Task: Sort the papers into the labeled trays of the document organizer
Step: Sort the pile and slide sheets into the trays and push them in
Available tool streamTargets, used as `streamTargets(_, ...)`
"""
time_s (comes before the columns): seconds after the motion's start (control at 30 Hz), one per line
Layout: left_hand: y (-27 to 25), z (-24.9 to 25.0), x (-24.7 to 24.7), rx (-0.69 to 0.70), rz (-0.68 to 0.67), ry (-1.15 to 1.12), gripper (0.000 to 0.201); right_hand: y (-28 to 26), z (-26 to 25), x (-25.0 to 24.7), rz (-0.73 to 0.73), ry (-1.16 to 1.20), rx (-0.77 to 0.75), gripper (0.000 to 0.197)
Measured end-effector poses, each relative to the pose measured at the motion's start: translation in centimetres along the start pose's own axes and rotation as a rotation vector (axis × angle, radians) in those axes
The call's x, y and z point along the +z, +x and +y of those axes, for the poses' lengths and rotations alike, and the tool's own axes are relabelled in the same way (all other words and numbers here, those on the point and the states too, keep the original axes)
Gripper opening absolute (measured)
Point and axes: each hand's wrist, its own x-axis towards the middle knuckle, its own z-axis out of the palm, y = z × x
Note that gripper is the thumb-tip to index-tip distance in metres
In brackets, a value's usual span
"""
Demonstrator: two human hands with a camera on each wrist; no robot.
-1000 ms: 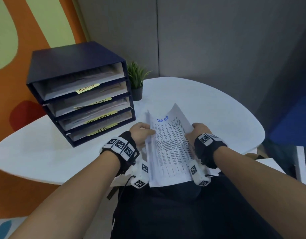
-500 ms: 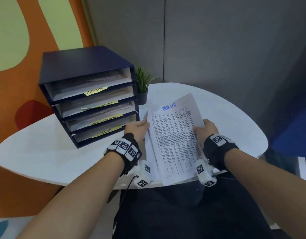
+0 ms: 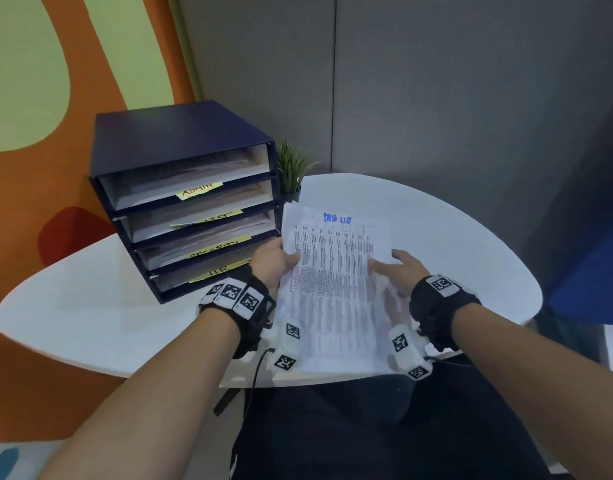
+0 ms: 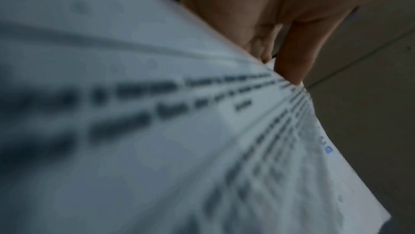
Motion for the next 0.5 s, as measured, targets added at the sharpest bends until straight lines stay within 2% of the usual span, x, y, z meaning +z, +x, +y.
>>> streamTargets(0.03,-0.2,0.2,-0.5,-0.017,-0.016,-0.058,0.033,0.0,0.0,0.0,-0.041,0.033,0.023,0.064)
streamTargets(0.13,-0.7,0.8,-2.2,-0.059,-0.078,-0.182,0.032,-0.3,-1.0,0.5,-0.143,0.130,0.007,0.043)
streamTargets(0.23,-0.7,1.1,-3.9,-0.051,-0.105,-0.267,0.036,-0.7,-3.3,1.1,-0.110,0.105,-0.094,0.050)
streamTargets(0.27,-0.7,1.1,-4.3,-0.038,-0.097,-0.283,0.036,-0.8,-4.3,1.4,-0.102,0.076,-0.147,0.041)
streamTargets(0.33,-0.4,0.9,-5.2,-0.007,-0.037,-0.301,0.037,-1.0,-6.3,1.9,-0.126,0.031,-0.218,0.019)
streamTargets(0.37,-0.3,0.8,-5.5,0.008,0.014,-0.308,0.039,-1.0,-7.1,2.2,-0.139,0.005,-0.235,0.016)
streamTargets(0.43,-0.1,0.4,-6.3,0.036,0.129,-0.295,0.039,-0.8,-8.0,2.6,-0.147,-0.043,-0.264,0.020)
streamTargets(0.5,-0.3,0.3,-7.1,0.057,0.188,-0.283,0.035,-1.1,-8.7,3.0,-0.174,-0.059,-0.270,0.023)
